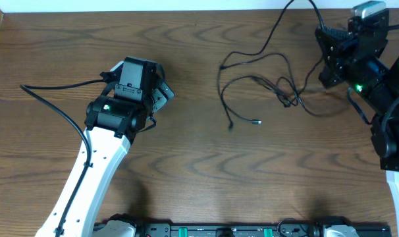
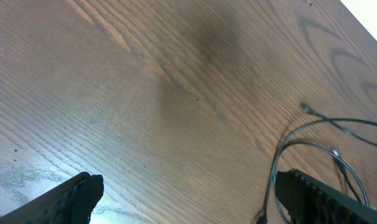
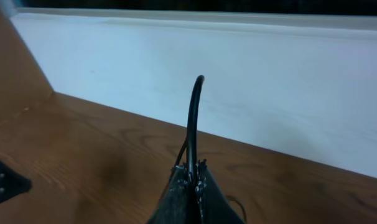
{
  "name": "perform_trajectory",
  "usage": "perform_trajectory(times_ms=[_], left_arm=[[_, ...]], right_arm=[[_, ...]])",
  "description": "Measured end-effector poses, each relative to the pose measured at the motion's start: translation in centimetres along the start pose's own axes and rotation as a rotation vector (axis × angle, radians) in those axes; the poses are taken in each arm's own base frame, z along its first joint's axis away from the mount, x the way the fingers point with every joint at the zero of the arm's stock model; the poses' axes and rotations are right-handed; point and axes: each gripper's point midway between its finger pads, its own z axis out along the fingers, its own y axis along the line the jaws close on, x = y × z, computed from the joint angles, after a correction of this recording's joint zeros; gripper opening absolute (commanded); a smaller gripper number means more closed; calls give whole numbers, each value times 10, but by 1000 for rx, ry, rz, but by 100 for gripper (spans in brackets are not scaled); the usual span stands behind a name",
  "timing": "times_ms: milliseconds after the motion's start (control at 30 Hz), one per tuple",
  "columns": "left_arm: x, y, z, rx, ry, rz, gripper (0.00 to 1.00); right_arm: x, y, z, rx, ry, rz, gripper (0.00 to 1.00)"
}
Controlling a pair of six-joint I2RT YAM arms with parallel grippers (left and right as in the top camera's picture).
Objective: Untangle cables
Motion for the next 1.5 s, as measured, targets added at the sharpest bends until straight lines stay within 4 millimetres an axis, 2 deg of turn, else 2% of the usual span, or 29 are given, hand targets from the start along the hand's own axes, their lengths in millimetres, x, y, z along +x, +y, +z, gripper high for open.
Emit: perform_trajectory(times_ms=[67,200,300,367,433,467,533,567,667,733,767,833,933,1000,1067,1100,1133,1233,1333,1500], left_arm=[[0,0,0,0,0,0,94],[0,0,0,0,0,0,94],[-1,-1,0,5,-4,-1,94],[-3,-4,0,16,-12,-4,94],[-3,-4,0,15,-11,-3,94],[-2,-5,0,21,-5,-4,98],[1,-6,0,30,12,-2,98],[2,-7,0,34,17,-3,98],[2,-10,0,48,21,-4,98],[2,-11,0,54,20,-5,98],[2,-11,0,55,20,-5,98],[2,-11,0,56,21,-5,98],[2,-12,0,57,23,-5,98],[3,-11,0,57,26,-5,98],[9,-10,-1,57,56,-2,98],[12,-11,-1,62,71,0,98],[23,-13,-2,82,129,2,98],[46,-28,-8,164,237,61,98],[72,-49,-18,253,313,160,98],[117,-95,-41,419,343,352,98]], right_arm=[[-7,5,1,-34,-27,-9,1],[-20,37,1,-228,-81,-12,1],[-14,58,3,-354,-57,4,1],[-8,61,8,-376,-36,16,1],[2,49,20,-313,2,40,1],[6,35,26,-238,14,52,1],[10,4,35,-63,25,81,1],[9,-15,36,44,17,109,1],[4,-49,31,246,-26,203,1],[0,-60,28,307,-62,278,1],[-4,-58,29,291,-84,307,1],[-23,-37,35,153,-143,316,1],[-58,32,40,-229,-238,203,1],[-52,71,39,-416,-204,156,1],[-34,90,45,-494,-127,162,1],[-28,87,49,-469,-104,174,1],[-16,77,57,-399,-61,197,1],[-5,51,69,-232,-36,227,1],[-5,29,73,-105,-52,255,1],[-3,9,74,17,-63,278,1]])
